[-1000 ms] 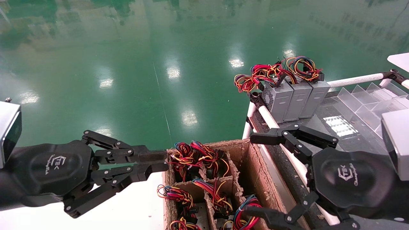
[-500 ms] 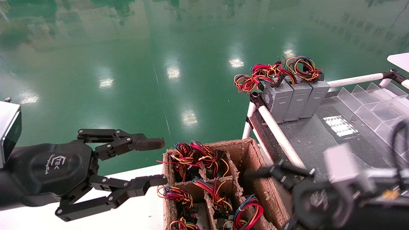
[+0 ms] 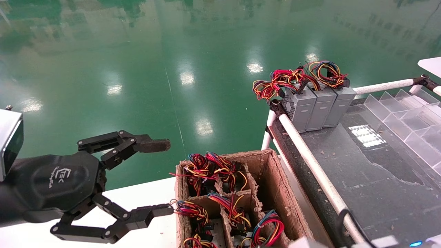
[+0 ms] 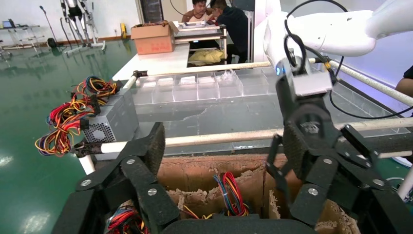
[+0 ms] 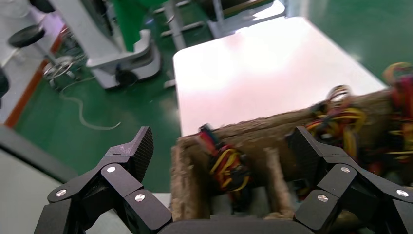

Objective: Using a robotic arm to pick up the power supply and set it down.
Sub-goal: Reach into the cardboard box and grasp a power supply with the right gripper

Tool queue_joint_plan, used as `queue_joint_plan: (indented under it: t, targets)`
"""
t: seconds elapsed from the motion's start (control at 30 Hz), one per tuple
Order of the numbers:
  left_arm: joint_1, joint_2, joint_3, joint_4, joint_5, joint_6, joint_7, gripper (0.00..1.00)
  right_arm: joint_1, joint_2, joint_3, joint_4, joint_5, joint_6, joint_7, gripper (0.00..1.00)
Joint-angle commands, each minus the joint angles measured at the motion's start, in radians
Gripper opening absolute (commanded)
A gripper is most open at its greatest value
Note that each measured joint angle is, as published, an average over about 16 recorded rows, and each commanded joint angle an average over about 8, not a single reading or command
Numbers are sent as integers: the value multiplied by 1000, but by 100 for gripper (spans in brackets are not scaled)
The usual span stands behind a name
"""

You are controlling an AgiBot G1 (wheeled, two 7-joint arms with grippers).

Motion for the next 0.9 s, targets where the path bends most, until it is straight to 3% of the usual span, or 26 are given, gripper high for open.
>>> queue_joint_plan:
  t: [0.03,0.23,0.3,0.4,0.9]
  targets:
    - [0,0,0,0,0,0,0,100,8,-6,-33,3,-1,-5,-10,88]
    - [0,0,0,0,0,0,0,100,28,-22,-121,6,-9,6,-45,18]
    - [0,0,0,0,0,0,0,100,34,-29,-142,7,-15,13,-54,5]
    - [0,0,0,0,0,0,0,100,40,-38,-166,7,-27,26,-64,0]
    - [0,0,0,0,0,0,0,100,48,-81,-205,9,-85,90,-91,0]
